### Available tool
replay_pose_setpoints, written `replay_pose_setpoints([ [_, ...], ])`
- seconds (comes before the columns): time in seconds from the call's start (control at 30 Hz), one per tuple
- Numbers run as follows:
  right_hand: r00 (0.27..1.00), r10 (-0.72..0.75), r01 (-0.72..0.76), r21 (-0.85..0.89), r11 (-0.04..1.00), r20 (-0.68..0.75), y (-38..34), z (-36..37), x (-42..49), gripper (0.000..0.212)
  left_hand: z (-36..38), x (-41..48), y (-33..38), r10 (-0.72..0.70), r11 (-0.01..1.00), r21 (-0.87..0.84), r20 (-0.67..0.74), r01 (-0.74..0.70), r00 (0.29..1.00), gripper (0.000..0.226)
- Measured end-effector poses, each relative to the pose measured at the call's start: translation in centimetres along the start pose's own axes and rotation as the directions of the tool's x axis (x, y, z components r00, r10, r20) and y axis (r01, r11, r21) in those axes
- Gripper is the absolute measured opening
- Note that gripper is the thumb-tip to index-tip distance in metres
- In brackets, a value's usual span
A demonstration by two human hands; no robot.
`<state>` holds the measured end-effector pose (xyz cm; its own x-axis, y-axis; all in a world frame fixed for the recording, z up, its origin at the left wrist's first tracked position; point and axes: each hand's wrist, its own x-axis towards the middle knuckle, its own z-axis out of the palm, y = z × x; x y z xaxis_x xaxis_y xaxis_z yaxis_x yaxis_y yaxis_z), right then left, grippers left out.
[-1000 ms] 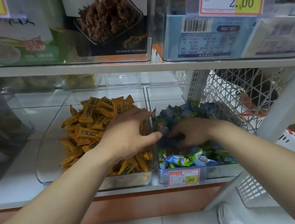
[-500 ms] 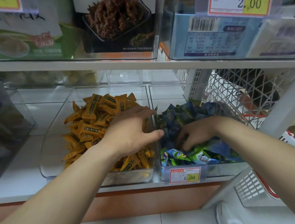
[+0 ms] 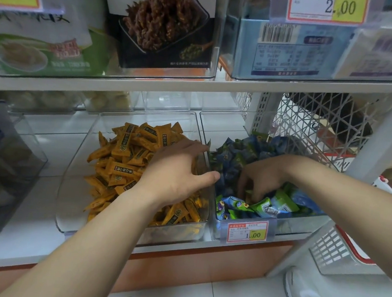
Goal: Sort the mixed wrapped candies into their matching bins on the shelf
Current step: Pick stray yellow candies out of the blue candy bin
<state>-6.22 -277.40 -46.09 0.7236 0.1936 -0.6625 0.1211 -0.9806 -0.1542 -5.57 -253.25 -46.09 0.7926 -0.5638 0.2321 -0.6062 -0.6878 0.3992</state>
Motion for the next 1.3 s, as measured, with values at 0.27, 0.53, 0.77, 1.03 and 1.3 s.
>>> replay_pose_setpoints([
  [0.27, 0.909, -0.064, 0.138, 0.153, 0.979, -0.411, 0.7, -1.0, -0.7, 0.014, 0.0, 0.2, 0.0, -0.006, 1.0, -0.016, 0.001, 0.006, 1.0, 0.072],
  [0.53, 0.614, 0.159, 0.541, 0.559, 0.628, -0.773, -0.4, -1.0, -3.9, 0.015, 0.5, 0.6, 1.6, 0.014, 0.998, -0.057, -0.153, -0.023, 0.988, 0.071],
  [0.77, 0.591, 0.285, 0.747, 0.646, 0.159, -0.754, -3.6, 0.7, -5.4, 0.013, 0.6, 1.2, 3.7, 0.027, 0.924, -0.366, -0.218, -0.107, 0.976, 0.047],
  [1.03, 0.437, 0.379, 0.523, 0.573, 0.631, -0.816, -1.8, 2.4, -6.3, 0.006, -2.1, 0.4, -0.7, -0.167, 0.985, -0.095, -0.312, 0.145, 0.935, 0.042],
  [1.3, 0.7, 0.226, -0.19, 0.128, 0.973, -0.677, 0.9, 4.7, -6.8, 0.044, -2.1, -0.8, 2.8, 0.04, 0.996, 0.082, -0.225, -0.021, 0.973, 0.045],
])
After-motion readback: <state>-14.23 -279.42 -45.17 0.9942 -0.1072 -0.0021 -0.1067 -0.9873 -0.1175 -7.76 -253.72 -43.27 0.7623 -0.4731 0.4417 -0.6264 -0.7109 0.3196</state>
